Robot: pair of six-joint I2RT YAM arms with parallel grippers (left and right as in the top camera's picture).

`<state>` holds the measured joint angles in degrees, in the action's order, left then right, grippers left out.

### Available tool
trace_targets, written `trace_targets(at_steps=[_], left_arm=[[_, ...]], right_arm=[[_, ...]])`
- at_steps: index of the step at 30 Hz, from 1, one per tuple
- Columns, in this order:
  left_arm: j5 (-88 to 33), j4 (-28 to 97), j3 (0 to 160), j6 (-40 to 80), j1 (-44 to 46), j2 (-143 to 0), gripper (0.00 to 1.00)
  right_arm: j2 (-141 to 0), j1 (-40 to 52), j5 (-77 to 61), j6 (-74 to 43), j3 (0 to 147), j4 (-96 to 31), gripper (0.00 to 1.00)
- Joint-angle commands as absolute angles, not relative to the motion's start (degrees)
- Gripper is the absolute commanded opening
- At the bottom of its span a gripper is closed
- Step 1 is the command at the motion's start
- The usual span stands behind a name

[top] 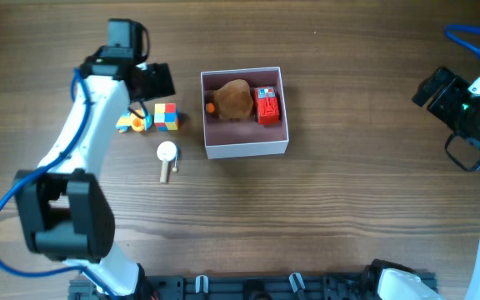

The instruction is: Pack container

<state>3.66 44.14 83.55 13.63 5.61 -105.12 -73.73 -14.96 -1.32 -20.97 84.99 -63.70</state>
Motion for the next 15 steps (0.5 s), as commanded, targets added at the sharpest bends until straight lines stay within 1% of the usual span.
trace_targets(at_steps=[1, 7, 11, 15], left_arm=[[4.6, 43.2, 84.9, 12.4, 8.2, -109.1, 0.88], [4.7, 43.1, 84.9, 12.5, 9.2, -112.9, 0.79], [4.7, 43.9, 84.9, 12.4, 9.2, -113.6, 0.78], [5.1, 44.0, 84.6, 12.4, 9.2, -113.8, 0.79]], right_arm=[[-74.0, -15.1, -2.0, -21.6, 84.6, -64.1, 1.0], [-74.0, -15.1, -2.0, -21.6, 84.6, -65.0, 1.0], [-74.0, -15.1, -2.0, -21.6, 84.6, -65.6, 1.0], [-74.0, -15.1, -2.0, -21.6, 84.6, -65.7, 1.0]])
